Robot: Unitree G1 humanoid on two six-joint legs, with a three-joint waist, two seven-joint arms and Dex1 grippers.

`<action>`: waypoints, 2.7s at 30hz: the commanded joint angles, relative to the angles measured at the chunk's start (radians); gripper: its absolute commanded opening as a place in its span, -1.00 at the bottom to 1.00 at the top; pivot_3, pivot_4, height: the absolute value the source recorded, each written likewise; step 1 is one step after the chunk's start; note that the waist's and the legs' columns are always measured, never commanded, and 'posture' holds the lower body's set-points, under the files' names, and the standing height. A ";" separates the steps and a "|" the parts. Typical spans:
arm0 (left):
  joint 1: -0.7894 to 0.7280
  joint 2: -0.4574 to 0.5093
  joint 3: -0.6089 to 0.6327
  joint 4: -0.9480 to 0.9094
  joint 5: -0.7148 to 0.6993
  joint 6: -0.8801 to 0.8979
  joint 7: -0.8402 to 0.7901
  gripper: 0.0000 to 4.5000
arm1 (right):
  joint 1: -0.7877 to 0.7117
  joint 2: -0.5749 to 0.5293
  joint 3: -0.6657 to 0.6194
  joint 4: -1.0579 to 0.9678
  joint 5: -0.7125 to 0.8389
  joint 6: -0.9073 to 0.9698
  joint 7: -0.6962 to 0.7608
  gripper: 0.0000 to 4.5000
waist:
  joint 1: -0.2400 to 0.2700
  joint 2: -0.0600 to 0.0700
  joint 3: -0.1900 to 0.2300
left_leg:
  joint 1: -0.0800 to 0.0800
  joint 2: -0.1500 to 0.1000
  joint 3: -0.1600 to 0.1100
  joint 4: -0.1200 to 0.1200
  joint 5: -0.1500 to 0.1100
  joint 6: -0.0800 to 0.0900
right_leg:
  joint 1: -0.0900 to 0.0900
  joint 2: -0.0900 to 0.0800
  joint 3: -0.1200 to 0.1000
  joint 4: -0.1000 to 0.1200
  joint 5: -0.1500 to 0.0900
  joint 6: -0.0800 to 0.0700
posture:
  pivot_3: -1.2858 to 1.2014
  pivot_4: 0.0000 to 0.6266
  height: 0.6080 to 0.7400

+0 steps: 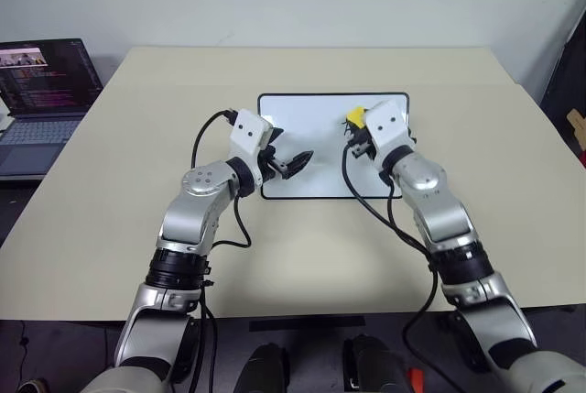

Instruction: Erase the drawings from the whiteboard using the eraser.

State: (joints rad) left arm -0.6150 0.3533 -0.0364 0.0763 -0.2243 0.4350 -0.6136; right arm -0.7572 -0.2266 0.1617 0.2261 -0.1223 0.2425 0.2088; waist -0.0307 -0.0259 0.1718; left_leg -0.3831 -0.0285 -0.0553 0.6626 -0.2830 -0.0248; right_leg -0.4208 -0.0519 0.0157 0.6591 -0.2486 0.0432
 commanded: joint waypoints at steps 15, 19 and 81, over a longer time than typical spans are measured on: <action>0.010 0.004 0.005 -0.090 -0.008 0.017 0.007 1.00 | -0.029 0.092 0.082 0.373 -0.122 -0.358 -0.081 -0.49 | -0.014 0.000 0.000 | 0.002 0.001 0.002 0.001 -0.001 0.001 | 0.000 -0.001 0.002 0.004 0.000 0.000 | 0.03 -0.52 1.00; 0.010 0.004 0.003 -0.093 -0.010 0.019 0.006 1.00 | -0.047 0.083 0.049 0.412 -0.144 -0.366 -0.158 -0.49 | -0.015 0.000 0.000 | 0.003 0.001 0.002 0.001 -0.001 0.002 | 0.001 -0.001 0.002 0.005 0.000 0.000 | 0.03 -0.52 1.00; 0.023 0.006 0.002 -0.103 -0.006 0.036 0.009 1.00 | 0.133 0.116 0.059 0.397 -0.217 -0.572 -0.319 -0.49 | -0.029 -0.003 -0.002 | 0.019 0.002 0.001 -0.001 -0.002 0.004 | 0.016 0.001 0.003 0.002 0.001 -0.001 | 0.03 -0.52 1.00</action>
State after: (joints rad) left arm -0.5911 0.3505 -0.0420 0.0038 -0.2246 0.4791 -0.6021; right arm -0.6350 -0.0904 0.2552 0.6399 -0.3354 -0.3328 -0.0906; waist -0.0595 -0.0292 0.1695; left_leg -0.3645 -0.0260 -0.0541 0.6613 -0.2850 -0.0204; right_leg -0.4049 -0.0509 0.0182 0.6611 -0.2477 0.0426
